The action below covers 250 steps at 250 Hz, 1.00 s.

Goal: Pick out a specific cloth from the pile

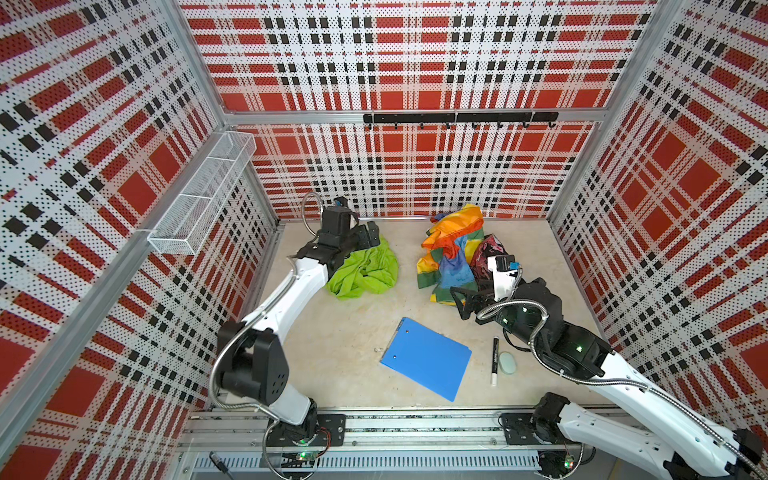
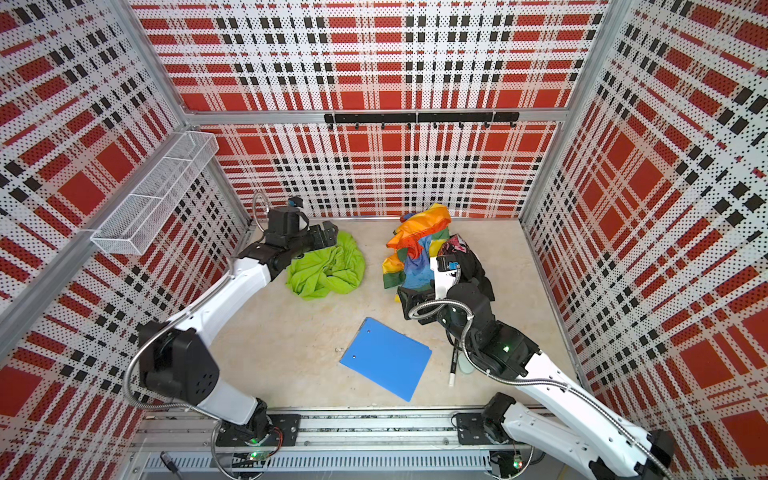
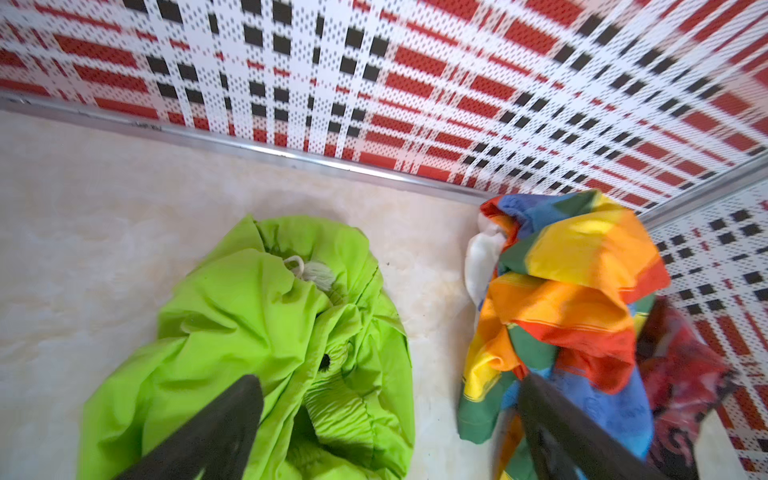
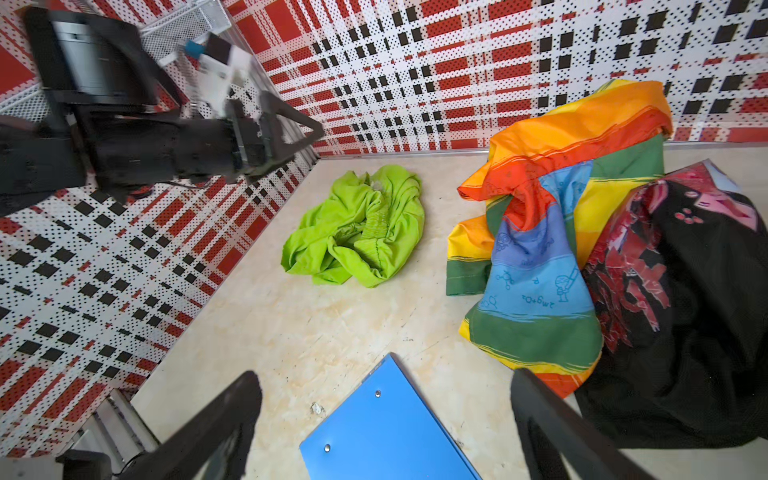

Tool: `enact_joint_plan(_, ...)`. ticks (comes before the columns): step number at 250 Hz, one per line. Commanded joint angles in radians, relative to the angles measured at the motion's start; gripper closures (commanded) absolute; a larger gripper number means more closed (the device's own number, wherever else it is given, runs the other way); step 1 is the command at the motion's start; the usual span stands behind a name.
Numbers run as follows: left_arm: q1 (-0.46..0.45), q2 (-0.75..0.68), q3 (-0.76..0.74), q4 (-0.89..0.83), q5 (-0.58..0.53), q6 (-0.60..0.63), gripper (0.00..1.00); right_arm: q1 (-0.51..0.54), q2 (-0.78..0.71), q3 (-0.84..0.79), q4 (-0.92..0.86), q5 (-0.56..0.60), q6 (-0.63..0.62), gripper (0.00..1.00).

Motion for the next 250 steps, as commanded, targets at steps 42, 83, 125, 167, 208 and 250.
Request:
enact_joint_plan(42, 0.095, -0.274, -0.339, 0.15, -0.02, 0.021, 0.01, 0.001, -0.022, 0.0, -0.025, 0.145, -0.039, 0.0)
enact_joint_plan(83, 0.236, -0.379, -0.558, 0.299, 0.012, 0.016, 0.01, -0.001, -0.031, -0.03, -0.022, 0.218, -0.041, 0.0)
enact_joint_plan(125, 0.241, -0.436, -0.801, 0.601, -0.085, 0.122, 0.01, -0.03, -0.045, -0.079, 0.019, 0.249, -0.084, 0.0)
enact_joint_plan(167, 0.199, -0.349, -0.862, 0.737, -0.183, 0.267, 0.01, -0.128, -0.053, -0.134, 0.076, 0.214, -0.116, 0.0)
enact_joint_plan(208, 0.178, -0.231, -0.921, 0.966, -0.239, 0.359, 0.01, -0.21, -0.035, -0.144, 0.093, 0.218, -0.152, 0.0)
enact_joint_plan(250, 0.179, -0.091, -0.979, 1.208, -0.244, 0.395, 0.01, -0.283, 0.026, -0.141, 0.113, 0.189, -0.172, 0.0)
